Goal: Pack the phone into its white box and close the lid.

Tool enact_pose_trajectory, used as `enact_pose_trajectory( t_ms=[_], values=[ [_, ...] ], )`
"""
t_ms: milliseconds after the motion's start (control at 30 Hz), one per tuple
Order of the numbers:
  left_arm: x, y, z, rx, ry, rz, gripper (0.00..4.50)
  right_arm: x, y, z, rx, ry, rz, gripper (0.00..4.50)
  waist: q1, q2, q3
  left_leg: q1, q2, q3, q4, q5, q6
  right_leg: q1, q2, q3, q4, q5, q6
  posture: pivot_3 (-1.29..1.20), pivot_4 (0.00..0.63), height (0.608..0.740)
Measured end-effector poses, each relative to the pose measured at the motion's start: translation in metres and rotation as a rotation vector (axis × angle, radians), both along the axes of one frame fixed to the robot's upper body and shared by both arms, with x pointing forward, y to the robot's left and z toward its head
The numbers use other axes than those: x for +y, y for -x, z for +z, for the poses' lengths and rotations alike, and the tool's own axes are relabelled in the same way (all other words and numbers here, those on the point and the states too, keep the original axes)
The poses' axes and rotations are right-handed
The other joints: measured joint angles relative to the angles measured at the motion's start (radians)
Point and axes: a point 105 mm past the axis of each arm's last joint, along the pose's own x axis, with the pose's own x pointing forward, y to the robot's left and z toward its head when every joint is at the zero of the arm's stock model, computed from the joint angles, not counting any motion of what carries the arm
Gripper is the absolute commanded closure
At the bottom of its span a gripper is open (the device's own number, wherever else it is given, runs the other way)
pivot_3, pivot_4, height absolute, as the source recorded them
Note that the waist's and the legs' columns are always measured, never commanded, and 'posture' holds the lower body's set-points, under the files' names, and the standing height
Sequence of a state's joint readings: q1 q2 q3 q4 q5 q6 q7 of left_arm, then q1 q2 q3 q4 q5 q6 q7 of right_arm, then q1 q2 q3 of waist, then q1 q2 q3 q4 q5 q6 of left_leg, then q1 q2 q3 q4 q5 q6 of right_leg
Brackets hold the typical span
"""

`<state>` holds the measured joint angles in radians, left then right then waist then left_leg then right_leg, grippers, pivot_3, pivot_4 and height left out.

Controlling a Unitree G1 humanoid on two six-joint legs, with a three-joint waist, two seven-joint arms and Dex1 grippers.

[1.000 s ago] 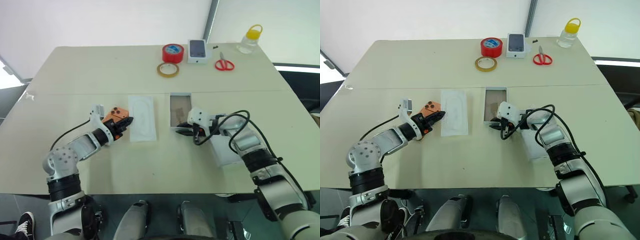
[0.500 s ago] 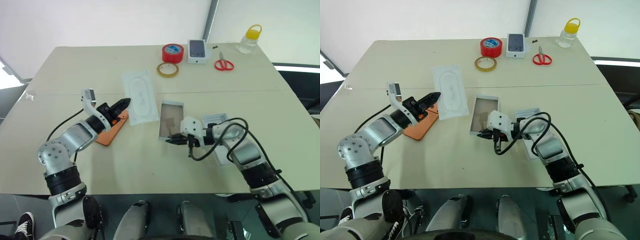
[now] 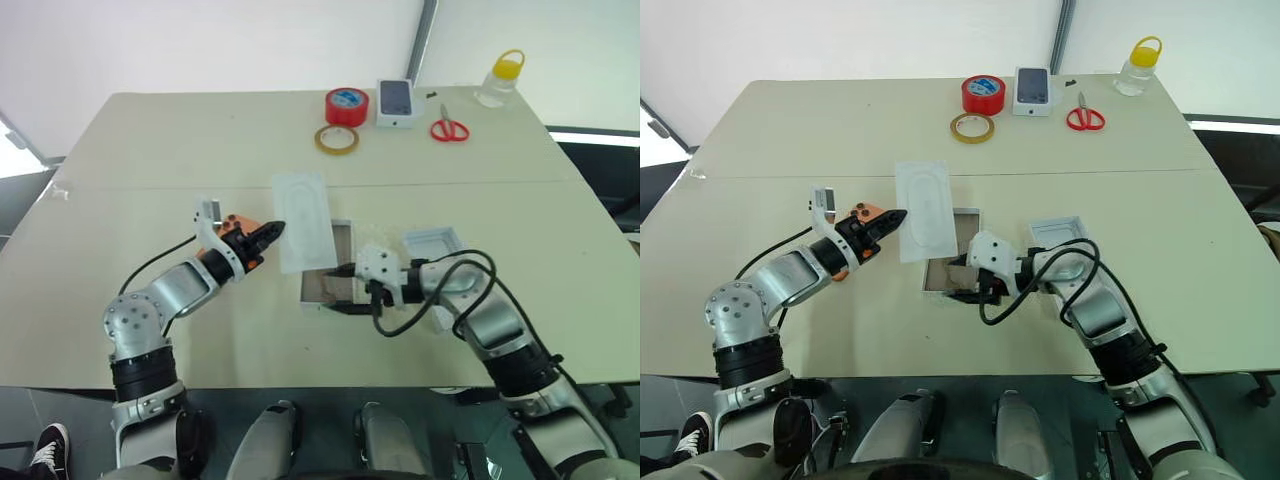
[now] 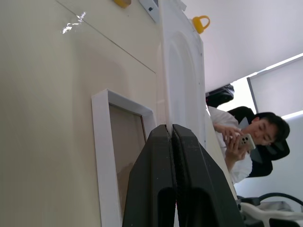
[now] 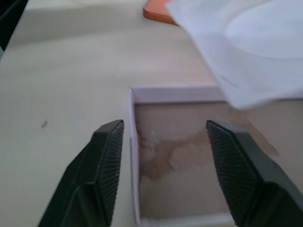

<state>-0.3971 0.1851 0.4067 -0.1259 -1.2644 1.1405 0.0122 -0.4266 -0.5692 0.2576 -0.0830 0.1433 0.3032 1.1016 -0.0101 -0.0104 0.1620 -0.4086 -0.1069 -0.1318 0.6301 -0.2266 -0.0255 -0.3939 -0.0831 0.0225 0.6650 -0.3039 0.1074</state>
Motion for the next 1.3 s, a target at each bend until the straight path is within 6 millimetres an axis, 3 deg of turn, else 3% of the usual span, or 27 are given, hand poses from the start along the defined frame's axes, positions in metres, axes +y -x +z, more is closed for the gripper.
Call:
enact_pose_trajectory(
  t_ms=[67,167,333,500,600,800,933,1033,1167,1300],
  values=[
    [-0.002,0.005,-0.007,0.02,0.008,-0.016,4.5,-0.025,-0.002,0.003,-0.005,0.044,-0.044,1.55,0.002,0.0,0.0,0.0,0.0,0.0,0.0,0.0,0.0,0.0,0.0,0.0,0.0,0.0,0.0,0.0,0.15,0.74],
    [-0.008,0.009,-0.014,0.037,-0.01,-0.05,4.5,-0.048,0.0,0.003,-0.012,0.11,-0.068,1.55,0.0,0.0,0.0,0.0,0.0,0.0,0.0,-0.002,0.004,0.0,0.0,0.0,0.0,0.0,0.0,0.0,0.15,0.74],
    [-0.02,0.009,-0.015,0.02,-0.025,-0.093,4.5,-0.057,-0.009,0.008,-0.057,0.108,-0.119,1.55,-0.004,0.0,0.0,0.0,0.001,0.0,0.0,-0.002,0.003,0.0,0.001,0.0,0.0,0.0,0.0,0.0,0.15,0.74],
    [-0.026,0.01,-0.019,0.027,-0.033,-0.118,4.5,-0.051,-0.014,0.014,-0.098,0.087,-0.132,1.55,0.001,-0.001,0.0,0.0,0.001,0.0,0.0,0.0,0.0,0.0,0.0,0.0,0.0,0.0,0.0,0.0,0.15,0.74],
    [-0.024,0.007,-0.022,0.037,-0.031,-0.104,3.48,-0.05,-0.016,0.015,-0.105,0.077,-0.14,1.49,0.0,-0.001,0.0,0.0,0.001,0.0,0.0,0.0,0.0,0.0,0.0,0.0,0.0,0.0,0.0,0.0,0.15,0.74],
    [-0.027,0.006,-0.025,0.033,-0.048,-0.115,0.49,-0.051,-0.019,0.017,-0.121,0.078,-0.15,1.49,-0.001,-0.001,0.0,0.0,0.001,0.0,0.0,0.0,0.0,0.0,0.0,0.0,0.0,0.0,0.0,0.0,0.15,0.74],
    [-0.025,0.006,-0.024,0.019,-0.069,-0.113,0.49,-0.039,-0.028,0.033,-0.152,0.002,-0.162,1.49,-0.006,-0.001,0.0,0.0,0.001,0.0,0.0,0.0,0.0,0.0,0.001,0.0,0.0,0.0,0.0,0.0,0.15,0.74],
    [-0.017,0.006,-0.022,-0.027,-0.149,-0.097,0.44,-0.022,-0.032,0.044,-0.143,-0.09,-0.158,2.32,-0.004,-0.001,0.001,0.0,0.001,0.0,-0.001,0.0,0.0,0.0,0.001,0.0,0.0,0.0,0.0,0.0,0.15,0.74],
    [0.013,0.0,-0.016,-0.123,-0.286,-0.009,0.44,0.0,-0.032,0.038,-0.131,-0.139,-0.153,4.43,-0.004,-0.001,0.0,0.0,0.001,0.0,-0.001,0.0,0.0,-0.001,0.0,0.001,0.0,0.0,0.0,0.0,0.15,0.74],
    [0.032,-0.002,-0.006,-0.223,-0.353,0.064,0.44,0.025,-0.03,0.011,-0.13,-0.08,-0.146,4.48,-0.001,0.0,0.0,0.0,0.001,0.0,-0.002,0.0,-0.001,-0.001,0.0,0.001,0.0,0.0,-0.001,0.0,0.15,0.74]
  ],
)
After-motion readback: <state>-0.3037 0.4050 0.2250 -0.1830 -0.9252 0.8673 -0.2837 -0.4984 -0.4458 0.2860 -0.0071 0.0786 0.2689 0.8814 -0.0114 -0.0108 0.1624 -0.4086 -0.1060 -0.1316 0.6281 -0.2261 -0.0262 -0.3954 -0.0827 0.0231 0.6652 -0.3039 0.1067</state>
